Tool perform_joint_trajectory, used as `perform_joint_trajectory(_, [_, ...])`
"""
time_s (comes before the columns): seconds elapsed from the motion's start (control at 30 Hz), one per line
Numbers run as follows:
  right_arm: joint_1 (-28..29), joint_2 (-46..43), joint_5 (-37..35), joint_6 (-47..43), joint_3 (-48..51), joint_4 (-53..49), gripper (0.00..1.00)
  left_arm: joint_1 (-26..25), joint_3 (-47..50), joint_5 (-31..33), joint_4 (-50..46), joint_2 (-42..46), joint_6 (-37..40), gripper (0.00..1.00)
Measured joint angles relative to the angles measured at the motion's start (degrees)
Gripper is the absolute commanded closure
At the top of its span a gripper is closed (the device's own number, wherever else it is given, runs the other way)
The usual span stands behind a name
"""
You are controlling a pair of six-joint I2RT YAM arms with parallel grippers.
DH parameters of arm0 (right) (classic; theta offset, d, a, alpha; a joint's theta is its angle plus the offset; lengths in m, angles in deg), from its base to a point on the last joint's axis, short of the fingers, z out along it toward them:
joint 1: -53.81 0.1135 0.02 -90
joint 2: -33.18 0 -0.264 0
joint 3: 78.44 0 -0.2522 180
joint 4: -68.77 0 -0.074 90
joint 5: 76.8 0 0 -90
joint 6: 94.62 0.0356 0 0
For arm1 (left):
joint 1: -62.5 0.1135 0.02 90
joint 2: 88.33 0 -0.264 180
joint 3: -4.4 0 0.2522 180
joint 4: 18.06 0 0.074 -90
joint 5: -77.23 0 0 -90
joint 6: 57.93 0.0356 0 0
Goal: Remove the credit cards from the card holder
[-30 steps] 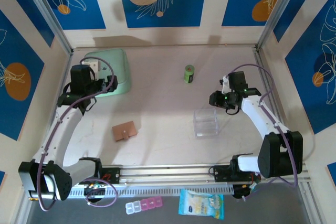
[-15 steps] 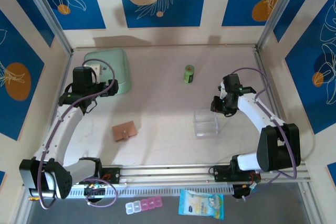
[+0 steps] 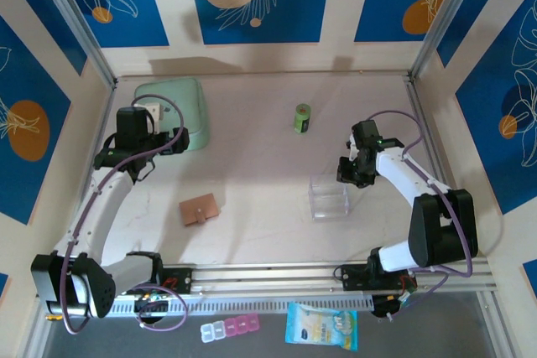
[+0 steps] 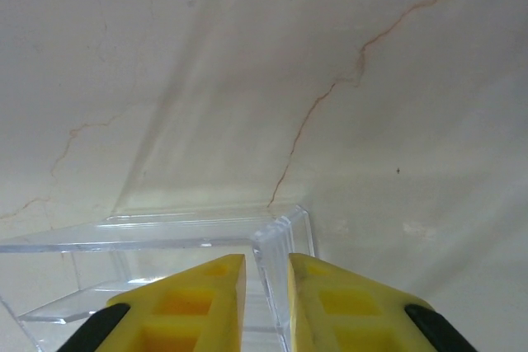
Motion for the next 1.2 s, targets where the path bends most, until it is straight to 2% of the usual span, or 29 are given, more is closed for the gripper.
perform_joint_trajectory(0.37, [3.2, 0.6, -2.6, 1.2, -0.7, -1.1, 0.91, 0.0, 0.1, -0.6, 0.1, 0.1, 0.0, 0.0])
perform_joint_trajectory(0.63, [10.1, 5.9, -3.1, 6.4, -8.6, -3.2, 0.96, 0.0, 0.8, -1.0, 0.1, 1.3, 0.0, 0.0])
perform_joint_trajectory(0.9, [19.5, 21.6, -4.9, 10.1, -30.8, -6.6, 1.0, 0.0, 0.8, -2.1, 0.0, 1.3, 0.0, 0.0])
perform_joint_trajectory(1.2, [23.3, 42.6, -8.7, 11.0, -58.7, -15.4, 1.0, 0.0, 0.8, -2.4, 0.0, 1.2, 0.0, 0.0])
